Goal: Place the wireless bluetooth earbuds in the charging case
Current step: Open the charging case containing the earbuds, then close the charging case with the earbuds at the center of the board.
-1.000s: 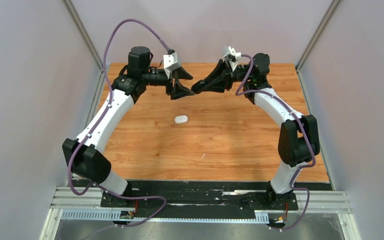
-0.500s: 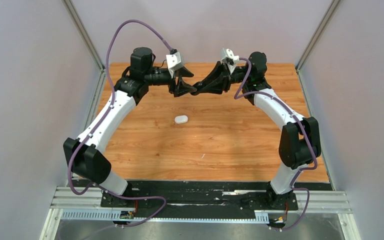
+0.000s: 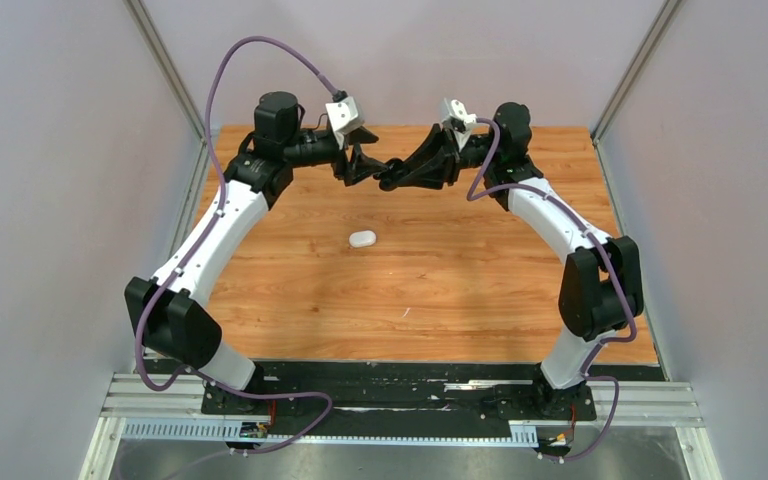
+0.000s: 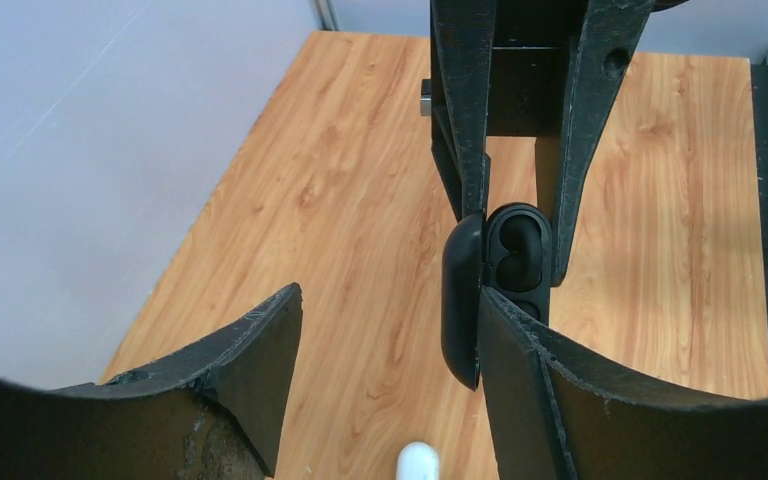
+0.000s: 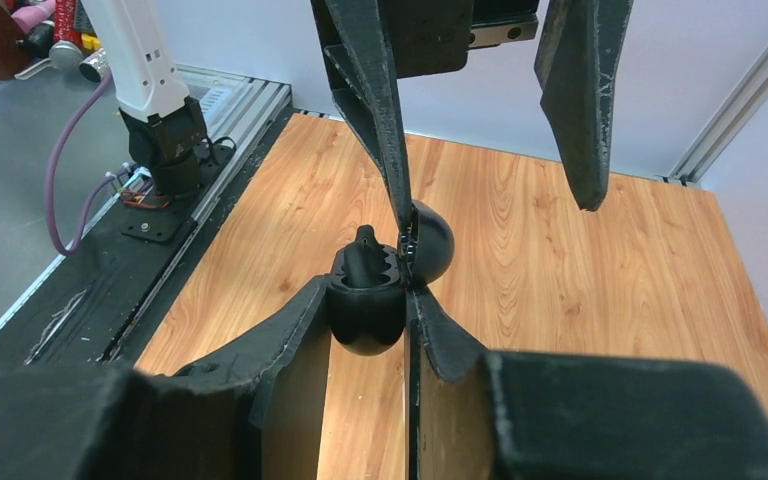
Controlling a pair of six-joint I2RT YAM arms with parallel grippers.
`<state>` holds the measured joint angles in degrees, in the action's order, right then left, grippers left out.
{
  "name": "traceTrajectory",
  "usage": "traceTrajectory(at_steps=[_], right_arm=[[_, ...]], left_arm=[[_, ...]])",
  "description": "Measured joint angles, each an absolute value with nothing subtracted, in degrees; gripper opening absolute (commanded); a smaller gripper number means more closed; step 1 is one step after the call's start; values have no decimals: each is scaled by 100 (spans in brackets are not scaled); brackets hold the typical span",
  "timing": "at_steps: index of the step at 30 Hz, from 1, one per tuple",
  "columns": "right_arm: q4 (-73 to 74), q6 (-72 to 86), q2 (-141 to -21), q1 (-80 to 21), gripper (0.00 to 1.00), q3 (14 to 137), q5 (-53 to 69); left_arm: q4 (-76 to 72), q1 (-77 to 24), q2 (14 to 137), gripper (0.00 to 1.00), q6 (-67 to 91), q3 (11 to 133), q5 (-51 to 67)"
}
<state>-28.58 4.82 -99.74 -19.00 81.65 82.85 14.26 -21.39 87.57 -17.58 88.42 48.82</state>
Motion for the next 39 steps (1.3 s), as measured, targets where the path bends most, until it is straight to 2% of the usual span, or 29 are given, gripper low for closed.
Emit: traceTrajectory(at_steps=[5, 11, 14, 20, 22, 26, 30, 35, 37, 39], right_arm=[[-2711, 342, -9926, -1916, 0, 8165, 8230], [-2591, 290, -9924, -1922, 0, 8167, 8195], [-2587, 305, -9924, -1929, 0, 8167, 8193], [-2517, 331, -9924, -1938, 0, 8167, 8112], [-2502, 331, -9924, -1938, 0, 8165, 8088], [-2399, 294, -9924, -1944, 0, 8169, 8016], [-2198, 154, -9924, -1966, 0, 8171, 7898], [-1769, -316, -9924, -2058, 0, 8226, 7714], [-1614, -471, -9922, -2112, 0, 8259, 7653], [-1518, -591, -9918, -2156, 0, 8274, 7614]], left_arm=[[1389, -2112, 8753, 74, -1737, 8842, 4831], [1385, -2106, 8744, 83, -1697, 8842, 4783], [1378, -2091, 8650, 84, -1682, 8842, 4772], [1417, -2080, 8117, 67, -1750, 8871, 4932], [1435, -2080, 7942, 59, -1782, 8871, 5030], [1424, -2143, 7830, 34, -1804, 8871, 5122], [1448, -2274, 7920, 25, -1780, 8860, 5273], [1706, -2443, 8018, 29, -2010, 8855, 5262], [1802, -2486, 8025, 35, -2178, 8820, 5179], [1916, -2536, 8025, 47, -2418, 8777, 5098]])
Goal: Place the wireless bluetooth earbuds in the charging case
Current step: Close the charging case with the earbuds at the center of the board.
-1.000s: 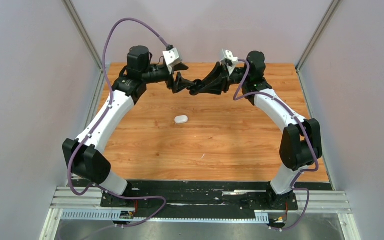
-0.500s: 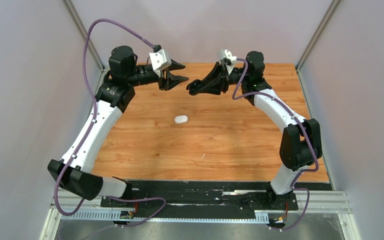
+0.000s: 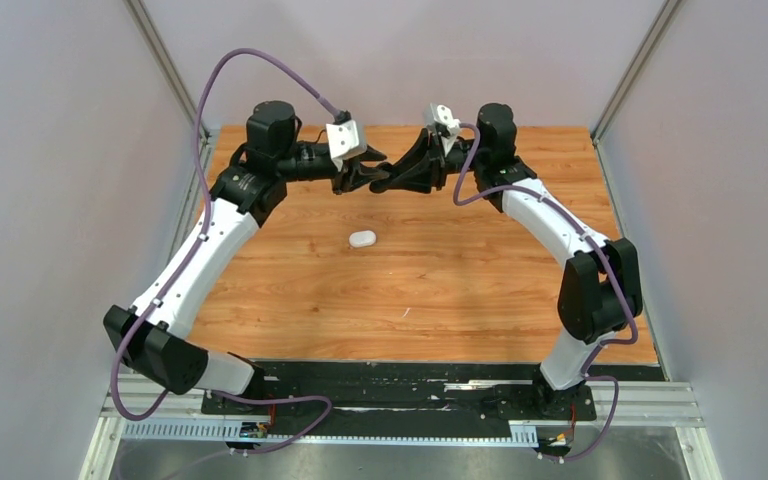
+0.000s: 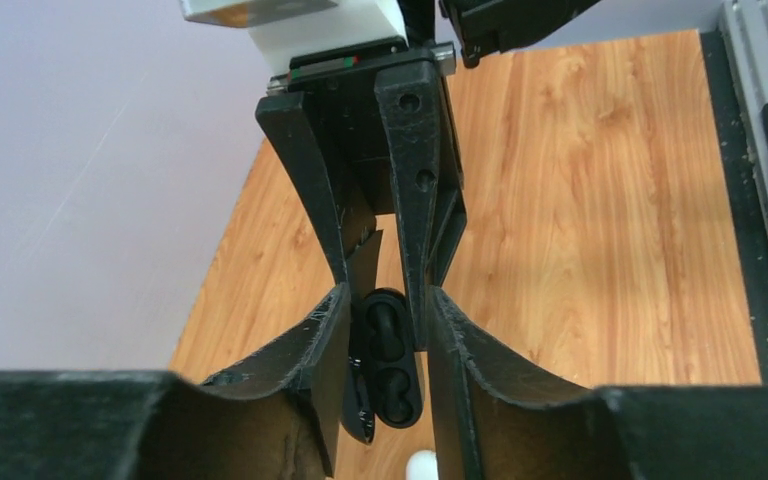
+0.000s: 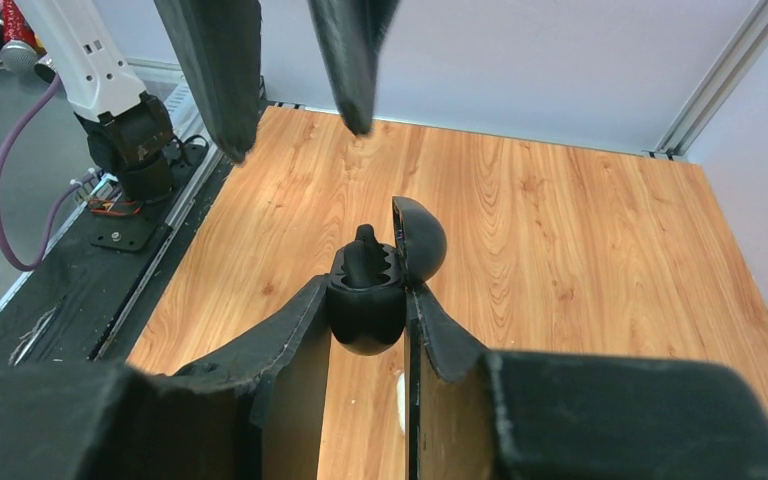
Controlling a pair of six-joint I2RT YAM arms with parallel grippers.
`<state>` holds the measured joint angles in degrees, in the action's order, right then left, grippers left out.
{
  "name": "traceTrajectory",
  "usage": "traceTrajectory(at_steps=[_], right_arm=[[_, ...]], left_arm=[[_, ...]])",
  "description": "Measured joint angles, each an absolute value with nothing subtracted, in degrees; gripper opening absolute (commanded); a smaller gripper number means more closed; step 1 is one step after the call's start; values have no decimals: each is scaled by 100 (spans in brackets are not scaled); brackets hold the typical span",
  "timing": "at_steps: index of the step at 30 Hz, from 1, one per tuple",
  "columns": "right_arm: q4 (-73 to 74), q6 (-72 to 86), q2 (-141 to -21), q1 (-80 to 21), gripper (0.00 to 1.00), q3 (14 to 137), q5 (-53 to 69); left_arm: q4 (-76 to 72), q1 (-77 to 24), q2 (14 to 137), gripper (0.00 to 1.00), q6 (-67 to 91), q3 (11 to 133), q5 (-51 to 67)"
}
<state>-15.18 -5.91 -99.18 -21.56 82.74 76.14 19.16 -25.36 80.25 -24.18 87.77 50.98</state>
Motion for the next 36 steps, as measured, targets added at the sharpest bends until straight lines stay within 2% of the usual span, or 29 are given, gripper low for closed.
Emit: traceTrajectory(at_steps=[2, 3, 4, 6, 14, 25, 36], right_arm=[[-1406, -696, -9898, -2187, 0, 8278, 7588], [-1365, -740, -9887, -2200, 0, 8278, 7588], [-1306, -797, -9865, -2209, 0, 8281, 7585], [-1258, -873, -9824, -2222, 0, 8283, 7588], [-1118, -1142, -9756, -2233, 0, 8296, 7618], [-860, -1900, -9673, -2250, 0, 8296, 7732], [-572, -2364, -9609, -2322, 0, 8296, 7762]], left_arm=[[1986, -2587, 8018, 60, -2652, 8700, 4947], [1990, -2604, 8009, 80, -2755, 8648, 4875], [1981, -2633, 7988, 95, -2838, 8562, 4781], [1946, -2674, 7905, 99, -3028, 8333, 4587], [1942, -2694, 7734, 100, -3374, 8180, 4034], [2003, -2495, 7889, 100, -2945, 8482, 4456], [1925, -2486, 8014, 98, -2834, 8482, 4390]])
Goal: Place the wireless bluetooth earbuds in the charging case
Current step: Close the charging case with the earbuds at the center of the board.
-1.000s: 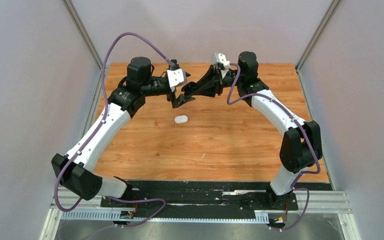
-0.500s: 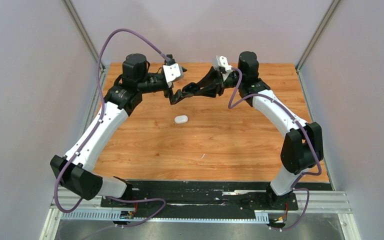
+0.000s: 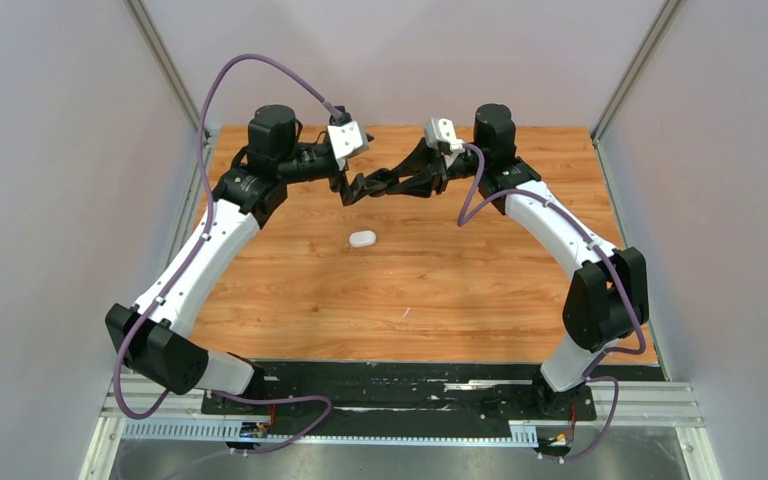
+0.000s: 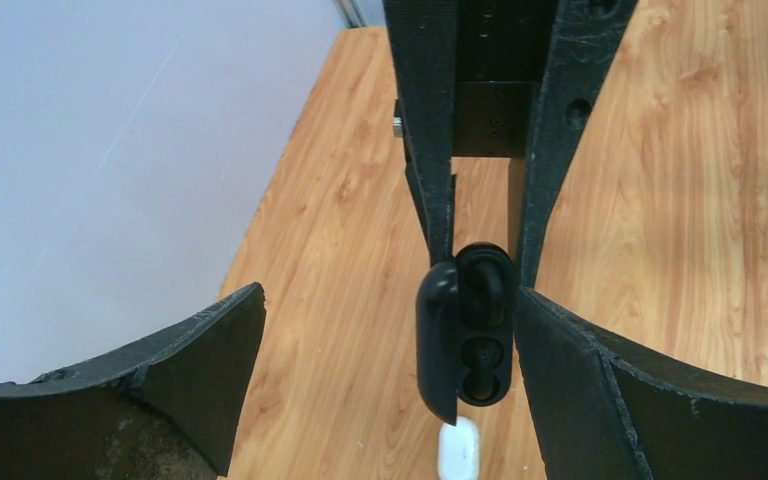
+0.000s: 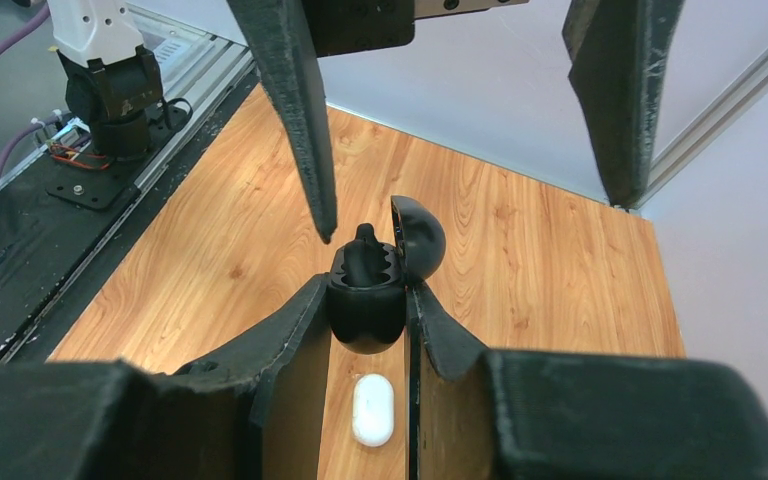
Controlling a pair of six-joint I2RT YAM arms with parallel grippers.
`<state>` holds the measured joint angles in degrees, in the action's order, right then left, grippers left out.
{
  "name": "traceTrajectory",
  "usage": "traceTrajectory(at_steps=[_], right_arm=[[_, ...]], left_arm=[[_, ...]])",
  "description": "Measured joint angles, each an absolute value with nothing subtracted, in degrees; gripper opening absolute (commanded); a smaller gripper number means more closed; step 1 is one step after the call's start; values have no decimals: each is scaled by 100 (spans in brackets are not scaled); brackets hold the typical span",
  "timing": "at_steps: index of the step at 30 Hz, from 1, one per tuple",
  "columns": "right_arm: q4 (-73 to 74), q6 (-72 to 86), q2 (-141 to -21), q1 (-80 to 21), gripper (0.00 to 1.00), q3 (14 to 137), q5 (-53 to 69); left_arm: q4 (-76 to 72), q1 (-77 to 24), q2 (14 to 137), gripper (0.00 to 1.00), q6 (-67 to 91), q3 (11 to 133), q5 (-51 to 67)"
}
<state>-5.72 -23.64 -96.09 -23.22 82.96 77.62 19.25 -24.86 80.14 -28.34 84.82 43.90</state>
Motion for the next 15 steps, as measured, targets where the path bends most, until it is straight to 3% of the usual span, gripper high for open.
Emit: traceTrajectory(at_steps=[15], right_arm=[[-329, -2602, -9601, -2322, 0, 8333, 7760]], left_arm=[[1697, -2482, 8014, 100, -2749, 8482, 4285]])
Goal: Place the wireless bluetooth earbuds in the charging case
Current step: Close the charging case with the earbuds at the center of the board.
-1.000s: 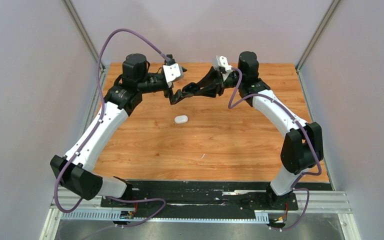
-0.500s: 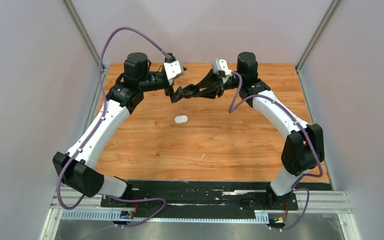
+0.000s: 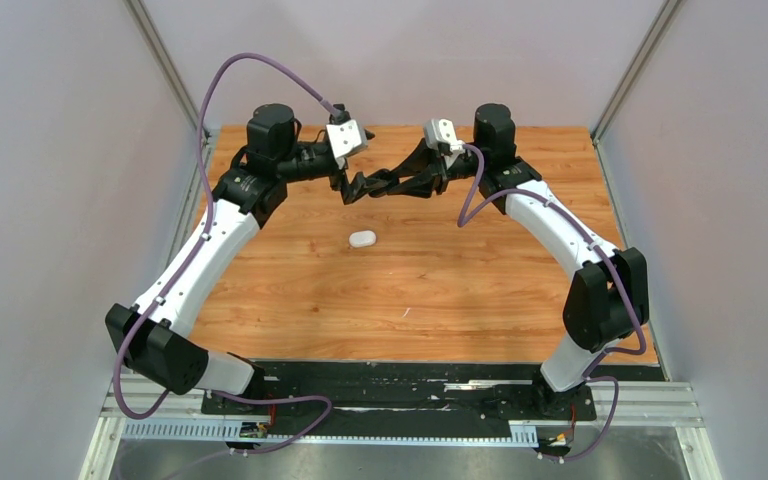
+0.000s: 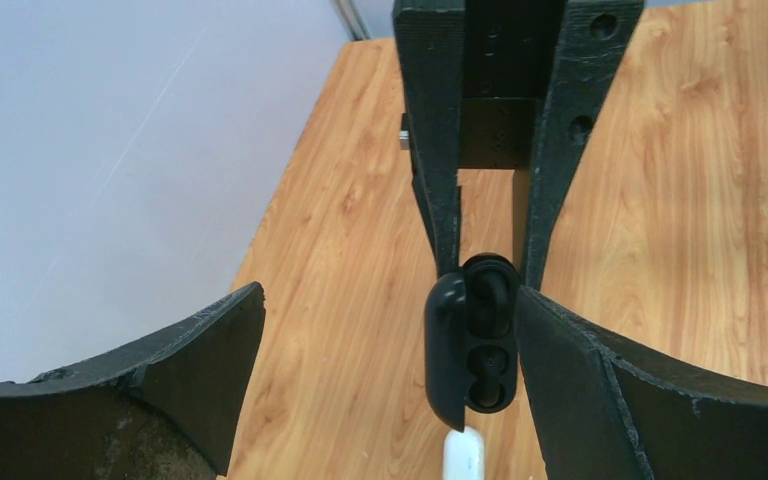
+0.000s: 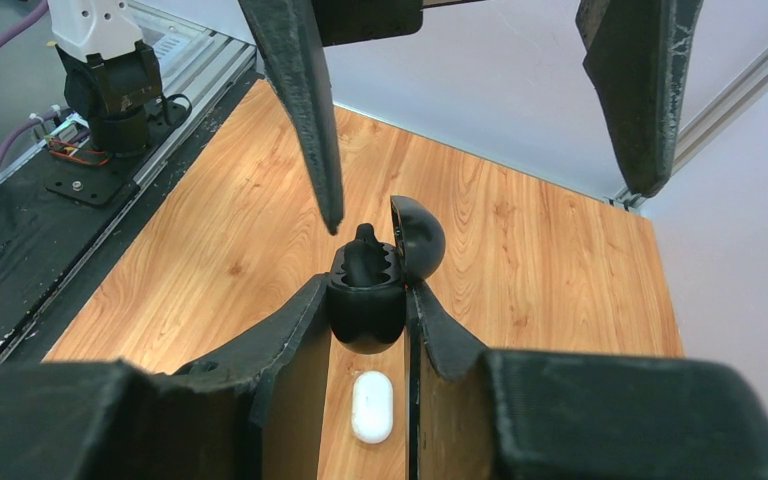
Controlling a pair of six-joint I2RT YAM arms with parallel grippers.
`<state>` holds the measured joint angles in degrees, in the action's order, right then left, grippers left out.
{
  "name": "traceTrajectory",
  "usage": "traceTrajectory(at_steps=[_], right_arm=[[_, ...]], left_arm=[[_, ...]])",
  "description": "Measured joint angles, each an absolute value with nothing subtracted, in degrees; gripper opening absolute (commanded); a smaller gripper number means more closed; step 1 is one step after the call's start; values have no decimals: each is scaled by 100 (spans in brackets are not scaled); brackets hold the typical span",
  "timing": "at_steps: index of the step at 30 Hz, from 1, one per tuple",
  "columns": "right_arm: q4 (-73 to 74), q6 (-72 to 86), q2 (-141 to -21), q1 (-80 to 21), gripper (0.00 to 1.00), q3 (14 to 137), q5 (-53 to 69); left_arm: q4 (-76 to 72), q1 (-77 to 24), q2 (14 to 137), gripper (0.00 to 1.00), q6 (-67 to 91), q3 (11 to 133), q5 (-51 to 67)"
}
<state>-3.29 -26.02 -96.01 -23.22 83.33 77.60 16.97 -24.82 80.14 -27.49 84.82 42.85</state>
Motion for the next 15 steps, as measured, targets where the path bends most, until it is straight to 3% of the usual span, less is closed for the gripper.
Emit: traceTrajectory(at_steps=[6, 15], right_arm=[[-322, -2602, -9601, -2322, 0, 8344, 7760], [-316, -2617, -9594, -2324, 0, 8355, 7752]], left_arm=[[1776, -2495, 8020, 100, -2762, 8482, 4663], [1789, -2536, 8136, 100, -2919, 8482, 4248]])
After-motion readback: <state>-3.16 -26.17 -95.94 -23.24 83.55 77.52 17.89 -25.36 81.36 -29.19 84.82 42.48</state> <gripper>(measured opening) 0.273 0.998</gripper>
